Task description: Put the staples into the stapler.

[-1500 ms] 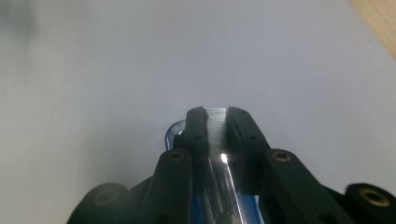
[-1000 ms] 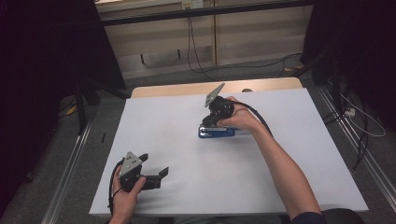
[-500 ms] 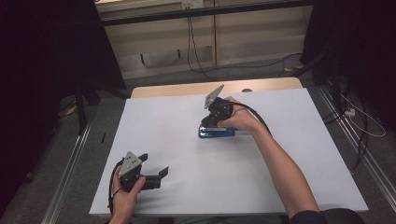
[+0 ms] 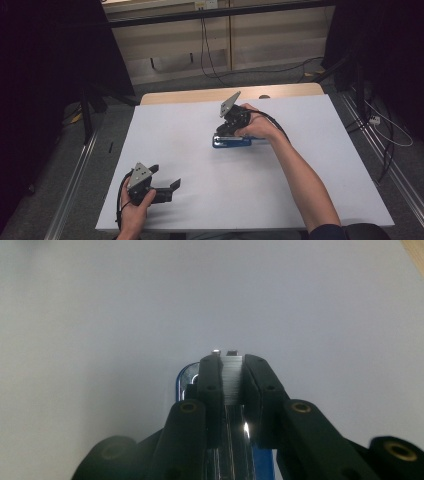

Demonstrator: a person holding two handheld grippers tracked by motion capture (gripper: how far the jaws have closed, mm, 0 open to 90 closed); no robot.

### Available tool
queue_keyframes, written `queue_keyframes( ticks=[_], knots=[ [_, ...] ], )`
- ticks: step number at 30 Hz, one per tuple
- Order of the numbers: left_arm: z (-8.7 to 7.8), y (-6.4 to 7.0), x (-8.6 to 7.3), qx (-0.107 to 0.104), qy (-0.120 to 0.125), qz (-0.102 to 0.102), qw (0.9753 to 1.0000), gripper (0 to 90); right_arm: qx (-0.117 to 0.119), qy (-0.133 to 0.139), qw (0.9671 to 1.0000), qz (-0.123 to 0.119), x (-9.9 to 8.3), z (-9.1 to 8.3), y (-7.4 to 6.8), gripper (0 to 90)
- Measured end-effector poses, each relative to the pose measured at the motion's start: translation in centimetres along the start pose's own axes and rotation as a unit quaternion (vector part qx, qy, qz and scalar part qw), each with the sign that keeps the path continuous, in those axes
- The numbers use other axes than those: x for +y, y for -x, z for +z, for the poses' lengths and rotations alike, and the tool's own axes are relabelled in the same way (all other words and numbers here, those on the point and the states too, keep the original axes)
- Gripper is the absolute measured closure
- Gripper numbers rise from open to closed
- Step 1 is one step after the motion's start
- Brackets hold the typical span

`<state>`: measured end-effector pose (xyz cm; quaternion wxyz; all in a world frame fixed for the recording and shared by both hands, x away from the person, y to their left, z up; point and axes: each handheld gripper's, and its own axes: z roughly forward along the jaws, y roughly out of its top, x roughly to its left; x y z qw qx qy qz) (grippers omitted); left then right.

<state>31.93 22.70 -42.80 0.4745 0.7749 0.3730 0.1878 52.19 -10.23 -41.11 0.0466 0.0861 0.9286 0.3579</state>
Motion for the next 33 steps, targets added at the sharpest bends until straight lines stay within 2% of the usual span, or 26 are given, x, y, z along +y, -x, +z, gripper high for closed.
queue_keyframes(
  ticks=[15,33],
  knots=[
    [0.06,0.03,-0.02,0.001,0.0,0.0,1.0,4.0,-0.004,-0.01,0.9998,-0.017,0.12,0.29,-0.29,79.3],
    [-0.01,-0.03,0.01,0.001,0.0,0.003,1.0,4.0,-0.005,-0.014,0.9998,-0.013,0.28,0.47,-0.39,79.2]
  ],
)
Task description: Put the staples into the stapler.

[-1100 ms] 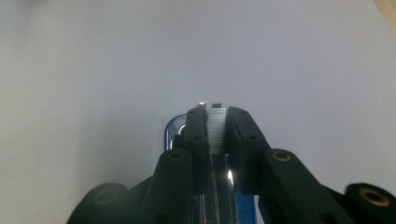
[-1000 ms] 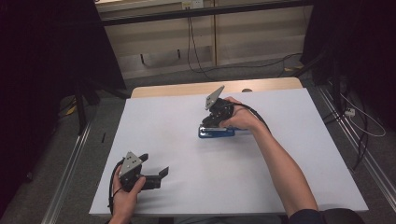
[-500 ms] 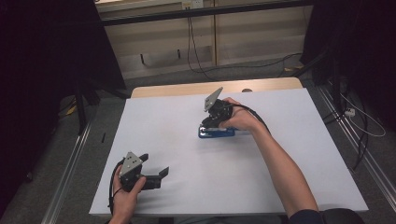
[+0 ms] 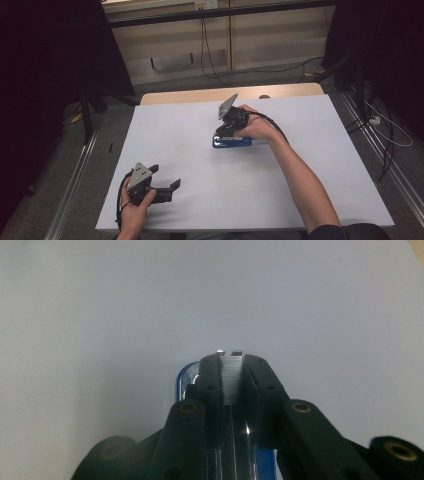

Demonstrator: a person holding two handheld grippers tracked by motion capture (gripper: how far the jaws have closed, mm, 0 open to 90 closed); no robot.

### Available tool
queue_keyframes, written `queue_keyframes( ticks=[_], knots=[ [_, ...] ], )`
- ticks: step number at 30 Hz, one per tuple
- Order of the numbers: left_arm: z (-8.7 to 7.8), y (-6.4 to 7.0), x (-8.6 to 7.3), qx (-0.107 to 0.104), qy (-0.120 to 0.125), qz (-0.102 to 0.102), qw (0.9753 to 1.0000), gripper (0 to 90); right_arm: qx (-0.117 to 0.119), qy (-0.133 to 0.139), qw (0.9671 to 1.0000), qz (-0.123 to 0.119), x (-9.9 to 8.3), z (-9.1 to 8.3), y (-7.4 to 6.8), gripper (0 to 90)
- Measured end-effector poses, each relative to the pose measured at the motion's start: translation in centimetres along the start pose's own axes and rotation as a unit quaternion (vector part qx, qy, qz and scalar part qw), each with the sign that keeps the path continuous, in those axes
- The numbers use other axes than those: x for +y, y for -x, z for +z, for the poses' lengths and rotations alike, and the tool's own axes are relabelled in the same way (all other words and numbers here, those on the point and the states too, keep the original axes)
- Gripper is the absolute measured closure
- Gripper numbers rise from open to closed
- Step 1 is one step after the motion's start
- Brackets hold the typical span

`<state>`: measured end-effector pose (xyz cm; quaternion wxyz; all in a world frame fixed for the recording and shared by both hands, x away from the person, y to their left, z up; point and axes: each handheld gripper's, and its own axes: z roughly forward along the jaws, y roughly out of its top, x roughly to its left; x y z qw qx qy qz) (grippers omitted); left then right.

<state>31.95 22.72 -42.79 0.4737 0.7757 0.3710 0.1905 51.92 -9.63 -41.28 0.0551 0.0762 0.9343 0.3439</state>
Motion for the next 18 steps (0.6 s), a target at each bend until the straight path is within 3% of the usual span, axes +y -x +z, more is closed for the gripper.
queue_keyframes(
  ticks=[18],
  knots=[
    [0.09,0.08,-0.07,0.0,0.0,-0.004,1.0,4.0,0.0,0.0,0.9999,0.011,-0.01,0.1,0.01,76.4]
  ],
)
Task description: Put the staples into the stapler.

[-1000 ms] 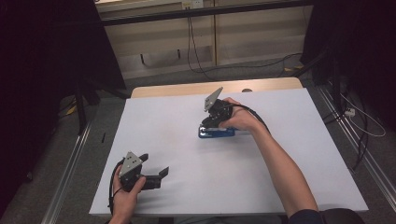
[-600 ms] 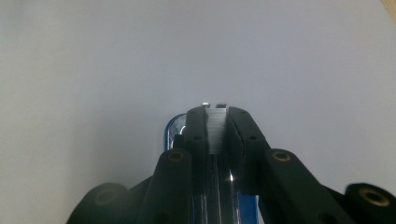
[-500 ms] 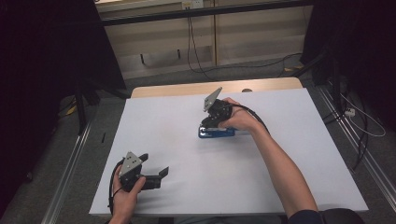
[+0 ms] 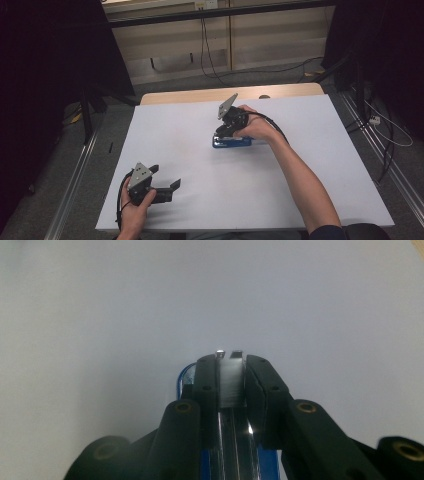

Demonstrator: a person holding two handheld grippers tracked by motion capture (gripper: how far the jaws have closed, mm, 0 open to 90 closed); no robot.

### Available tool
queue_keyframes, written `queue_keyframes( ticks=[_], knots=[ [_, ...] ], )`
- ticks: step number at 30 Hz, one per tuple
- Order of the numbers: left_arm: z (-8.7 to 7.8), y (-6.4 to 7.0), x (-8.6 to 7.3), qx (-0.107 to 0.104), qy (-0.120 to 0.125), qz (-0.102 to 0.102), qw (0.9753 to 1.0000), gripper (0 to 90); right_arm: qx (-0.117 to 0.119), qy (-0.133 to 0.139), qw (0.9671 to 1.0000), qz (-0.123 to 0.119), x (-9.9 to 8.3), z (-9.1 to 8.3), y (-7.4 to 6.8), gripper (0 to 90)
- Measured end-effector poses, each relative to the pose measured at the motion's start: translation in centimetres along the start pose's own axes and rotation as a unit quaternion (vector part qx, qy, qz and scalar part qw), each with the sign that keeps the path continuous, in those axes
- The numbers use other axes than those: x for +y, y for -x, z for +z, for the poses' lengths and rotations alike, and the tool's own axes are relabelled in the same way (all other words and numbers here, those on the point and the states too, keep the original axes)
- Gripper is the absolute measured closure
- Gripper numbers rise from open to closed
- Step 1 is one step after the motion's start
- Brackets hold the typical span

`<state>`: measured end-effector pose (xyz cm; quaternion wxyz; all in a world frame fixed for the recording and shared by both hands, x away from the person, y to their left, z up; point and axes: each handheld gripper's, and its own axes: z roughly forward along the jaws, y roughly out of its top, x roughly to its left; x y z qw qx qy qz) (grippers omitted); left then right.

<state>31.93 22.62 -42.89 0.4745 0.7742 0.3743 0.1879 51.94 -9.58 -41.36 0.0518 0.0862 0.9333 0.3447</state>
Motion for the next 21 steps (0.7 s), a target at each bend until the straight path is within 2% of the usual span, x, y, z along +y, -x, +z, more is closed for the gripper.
queue_keyframes(
  ticks=[12,16,18,21],
  knots=[
    [-0.1,-0.05,0.01,0.001,-0.001,0.0,1.0,4.0,-0.008,0.014,0.9995,0.027,-0.08,-0.07,0.1,65.8],
    [-0.12,-0.16,0.02,0.005,-0.001,0.004,1.0,4.0,-0.015,0.019,0.9983,0.053,-0.19,-0.02,0.09,55.3],
    [-0.08,-0.15,-0.04,0.005,0.001,-0.005,1.0,4.0,-0.02,0.023,0.9977,0.061,-0.24,0.04,0.07,50.0],
    [-0.17,-0.2,-0.01,0.005,-0.001,-0.003,1.0,4.1,-0.031,0.03,0.9961,0.077,-0.3,-0.05,-0.02,40.4]
  ],
)
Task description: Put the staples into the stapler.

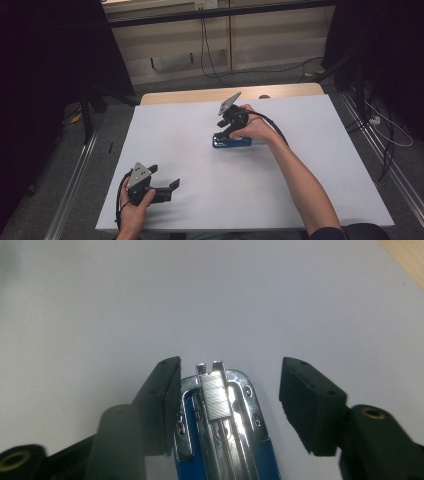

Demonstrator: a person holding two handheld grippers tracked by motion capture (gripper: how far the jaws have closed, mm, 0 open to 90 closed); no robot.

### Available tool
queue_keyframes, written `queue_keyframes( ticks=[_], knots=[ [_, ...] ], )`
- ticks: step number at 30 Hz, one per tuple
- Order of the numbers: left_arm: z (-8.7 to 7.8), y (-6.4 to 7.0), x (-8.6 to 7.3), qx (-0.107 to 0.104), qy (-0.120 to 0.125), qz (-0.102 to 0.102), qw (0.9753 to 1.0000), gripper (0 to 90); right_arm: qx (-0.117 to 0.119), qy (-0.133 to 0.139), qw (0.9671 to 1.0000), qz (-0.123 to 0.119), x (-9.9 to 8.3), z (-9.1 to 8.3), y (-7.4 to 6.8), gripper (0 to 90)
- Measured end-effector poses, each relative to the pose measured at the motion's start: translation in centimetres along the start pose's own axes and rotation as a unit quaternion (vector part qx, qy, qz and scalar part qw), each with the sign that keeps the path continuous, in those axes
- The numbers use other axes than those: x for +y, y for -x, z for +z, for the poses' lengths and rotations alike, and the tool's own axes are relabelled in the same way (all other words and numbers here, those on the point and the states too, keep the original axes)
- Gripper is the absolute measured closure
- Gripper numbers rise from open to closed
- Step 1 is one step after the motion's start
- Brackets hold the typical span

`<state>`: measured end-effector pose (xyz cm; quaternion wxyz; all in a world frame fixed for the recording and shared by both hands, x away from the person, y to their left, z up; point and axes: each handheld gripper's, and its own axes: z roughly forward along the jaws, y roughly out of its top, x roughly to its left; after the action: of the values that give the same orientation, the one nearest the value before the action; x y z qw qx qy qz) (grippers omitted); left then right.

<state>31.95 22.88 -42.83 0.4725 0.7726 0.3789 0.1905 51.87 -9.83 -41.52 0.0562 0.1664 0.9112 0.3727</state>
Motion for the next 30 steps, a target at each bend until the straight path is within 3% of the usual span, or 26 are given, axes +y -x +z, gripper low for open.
queue_keyframes(
  ticks=[4,10,21,30],
  knots=[
    [0.1,0.1,0.0,-0.002,0.002,-0.003,1.0,4.1,-0.023,0.001,0.9995,0.023,-0.3,-0.1,-0.2,23.3],
    [0.1,0.1,0.0,-0.001,0.003,-0.003,1.0,4.0,-0.046,0.019,0.9976,0.048,-0.8,-0.5,-0.2,13.0],
    [0.2,0.1,0.0,-0.002,-0.001,-0.001,1.0,4.0,-0.075,0.037,0.9943,0.067,-1.8,-1.6,-0.4,5.7],
    [0.3,0.1,0.1,-0.003,0.001,0.001,1.0,4.0,-0.099,0.038,0.9907,0.085,-2.4,-2.2,-1.2,5.8]
  ],
)
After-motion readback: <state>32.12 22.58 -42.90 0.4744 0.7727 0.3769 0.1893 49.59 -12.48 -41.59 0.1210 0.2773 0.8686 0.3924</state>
